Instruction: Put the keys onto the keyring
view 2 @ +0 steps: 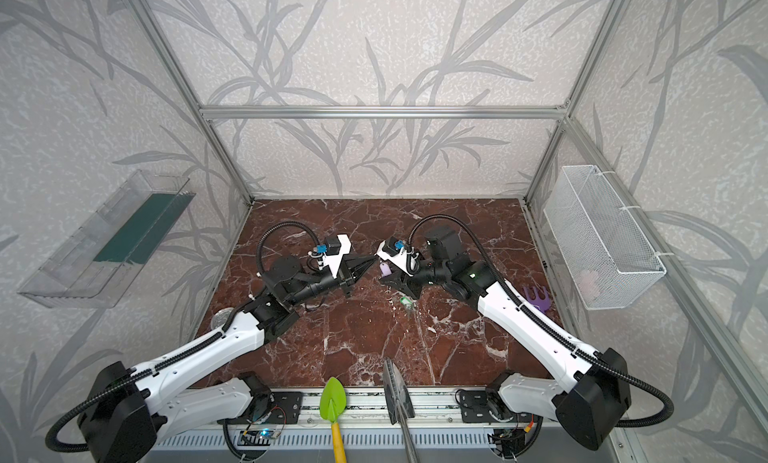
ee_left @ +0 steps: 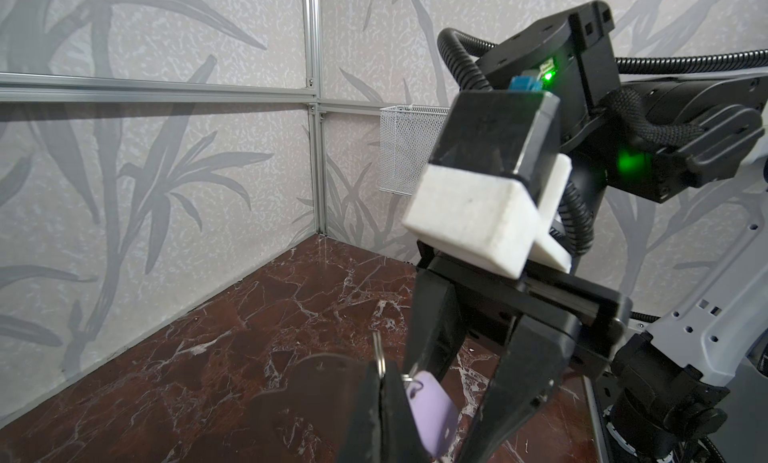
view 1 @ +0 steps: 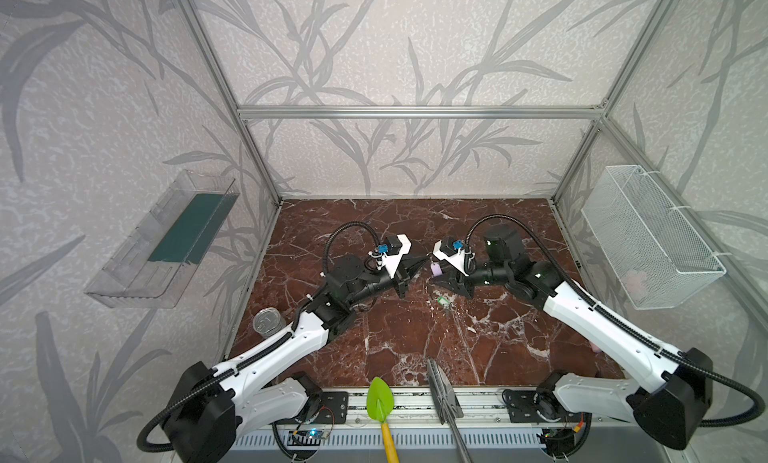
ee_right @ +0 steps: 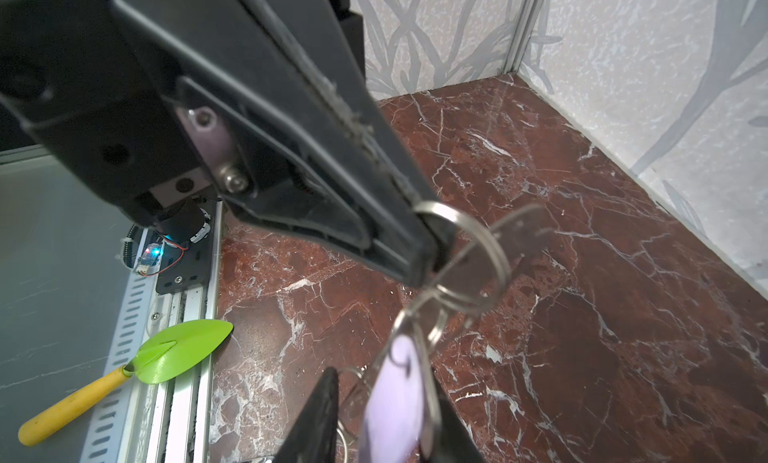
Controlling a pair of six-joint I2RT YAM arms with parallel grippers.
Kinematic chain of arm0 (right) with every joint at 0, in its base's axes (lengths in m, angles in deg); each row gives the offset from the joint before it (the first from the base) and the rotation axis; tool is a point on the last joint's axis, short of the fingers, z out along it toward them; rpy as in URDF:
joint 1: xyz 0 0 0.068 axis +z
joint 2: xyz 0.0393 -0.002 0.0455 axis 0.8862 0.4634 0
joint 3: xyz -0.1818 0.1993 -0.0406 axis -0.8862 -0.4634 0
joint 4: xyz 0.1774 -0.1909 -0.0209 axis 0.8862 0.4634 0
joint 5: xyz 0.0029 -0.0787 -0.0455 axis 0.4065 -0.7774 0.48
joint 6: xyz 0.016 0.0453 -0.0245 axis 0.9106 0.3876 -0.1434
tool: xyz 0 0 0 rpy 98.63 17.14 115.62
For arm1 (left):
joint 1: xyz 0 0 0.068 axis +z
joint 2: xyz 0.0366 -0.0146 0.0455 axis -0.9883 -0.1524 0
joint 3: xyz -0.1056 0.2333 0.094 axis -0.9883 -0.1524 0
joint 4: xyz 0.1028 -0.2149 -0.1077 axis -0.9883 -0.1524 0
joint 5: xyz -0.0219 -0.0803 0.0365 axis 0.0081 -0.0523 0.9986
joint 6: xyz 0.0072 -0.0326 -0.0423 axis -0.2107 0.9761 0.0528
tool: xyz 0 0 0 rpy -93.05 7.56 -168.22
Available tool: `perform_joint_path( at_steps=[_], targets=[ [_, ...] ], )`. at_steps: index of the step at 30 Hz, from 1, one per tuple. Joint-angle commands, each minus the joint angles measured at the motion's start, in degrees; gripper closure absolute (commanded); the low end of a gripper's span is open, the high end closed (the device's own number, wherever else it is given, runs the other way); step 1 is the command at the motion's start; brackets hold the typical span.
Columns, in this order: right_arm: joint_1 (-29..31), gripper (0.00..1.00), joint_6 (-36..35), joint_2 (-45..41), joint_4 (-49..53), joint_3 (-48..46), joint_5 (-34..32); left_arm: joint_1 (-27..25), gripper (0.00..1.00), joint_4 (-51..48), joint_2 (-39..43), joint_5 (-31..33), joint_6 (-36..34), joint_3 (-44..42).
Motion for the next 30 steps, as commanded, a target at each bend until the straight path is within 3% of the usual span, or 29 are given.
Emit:
perform_joint_path(
  at_steps=[1,13,21,30],
  targets=[
    [-0.26,0.66,0.54,-3.62,-1.09,-1.53,-2.62,-0.04,1.0,2.79,1.76,0.07,0.06,-0.46],
    [-2.03,0.67,3.78,-11.61,-8.97,-3.9,-1.83,0.04,1.0,1.48,2.36,-4.0,-0.56,-0.46],
    [-2.07,0.69,3.54,-7.98,-8.72,-0.78,2.27,0.05,1.0,0.54,2.36,-9.48,-0.91,0.13],
    [-2.09,0.75,4.59,-6.07,-10.5,-0.55,5.57,0.05,1.0,-1.25,1.75,-11.57,-1.26,1.03]
  ],
)
